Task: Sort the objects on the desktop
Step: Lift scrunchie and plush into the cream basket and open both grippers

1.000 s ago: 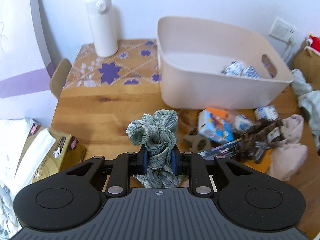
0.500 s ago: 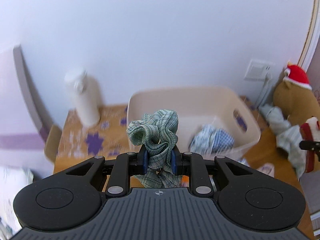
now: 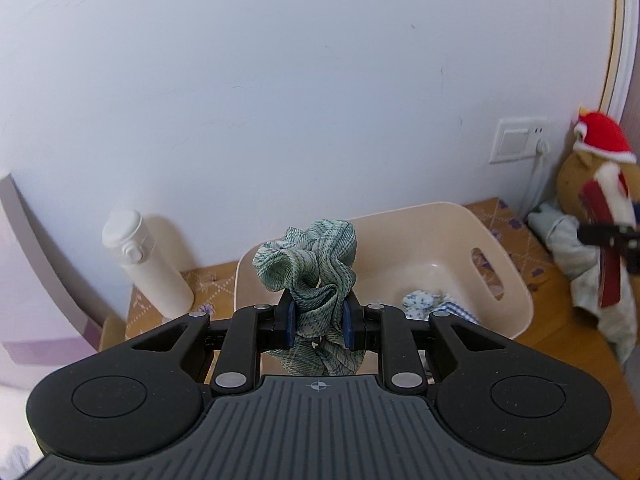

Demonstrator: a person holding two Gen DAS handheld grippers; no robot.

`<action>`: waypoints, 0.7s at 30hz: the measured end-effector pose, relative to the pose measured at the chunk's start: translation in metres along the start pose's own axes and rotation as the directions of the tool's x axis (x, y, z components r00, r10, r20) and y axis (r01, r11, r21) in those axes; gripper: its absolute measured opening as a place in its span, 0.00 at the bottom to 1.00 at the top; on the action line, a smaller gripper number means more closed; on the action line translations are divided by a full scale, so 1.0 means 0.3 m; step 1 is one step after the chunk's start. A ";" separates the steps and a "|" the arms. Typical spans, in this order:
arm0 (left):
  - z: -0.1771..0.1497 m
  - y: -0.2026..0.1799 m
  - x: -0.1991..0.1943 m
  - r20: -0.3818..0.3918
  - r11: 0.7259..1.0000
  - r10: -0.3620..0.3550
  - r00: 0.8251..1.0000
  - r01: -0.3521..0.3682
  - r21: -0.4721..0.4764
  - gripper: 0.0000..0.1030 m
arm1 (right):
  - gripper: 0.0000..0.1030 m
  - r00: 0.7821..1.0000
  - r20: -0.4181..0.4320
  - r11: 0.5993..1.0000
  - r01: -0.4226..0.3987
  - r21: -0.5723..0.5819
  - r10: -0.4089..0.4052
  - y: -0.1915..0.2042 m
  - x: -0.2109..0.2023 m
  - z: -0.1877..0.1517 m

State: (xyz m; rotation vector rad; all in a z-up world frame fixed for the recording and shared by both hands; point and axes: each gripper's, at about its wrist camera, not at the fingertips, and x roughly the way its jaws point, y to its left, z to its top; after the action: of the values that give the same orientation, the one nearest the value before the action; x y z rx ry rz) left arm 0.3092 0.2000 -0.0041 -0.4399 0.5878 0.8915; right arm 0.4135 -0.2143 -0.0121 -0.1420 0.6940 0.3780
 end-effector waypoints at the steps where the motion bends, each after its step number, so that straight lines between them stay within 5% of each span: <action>1: 0.004 -0.001 0.014 -0.003 1.000 0.003 1.000 -0.003 0.007 0.21 | 0.40 1.000 0.001 1.000 0.006 -0.007 -0.006 0.008 0.013 0.016; 13: 0.014 0.001 0.214 -0.100 0.999 0.023 0.995 -0.027 -0.034 0.21 | 0.40 0.998 -0.062 1.000 0.008 0.004 -0.007 0.096 0.234 0.113; 21: -0.043 0.001 0.369 -0.229 0.997 0.016 0.973 -0.033 -0.070 0.21 | 0.40 0.984 -0.172 0.996 -0.028 0.081 0.042 0.113 0.428 0.067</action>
State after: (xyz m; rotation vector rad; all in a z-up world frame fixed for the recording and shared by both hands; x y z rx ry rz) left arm 0.3595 0.2580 -0.0849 -0.6083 0.7739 0.8945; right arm 0.5027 -0.1403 -0.0800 -0.0886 0.8832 0.3745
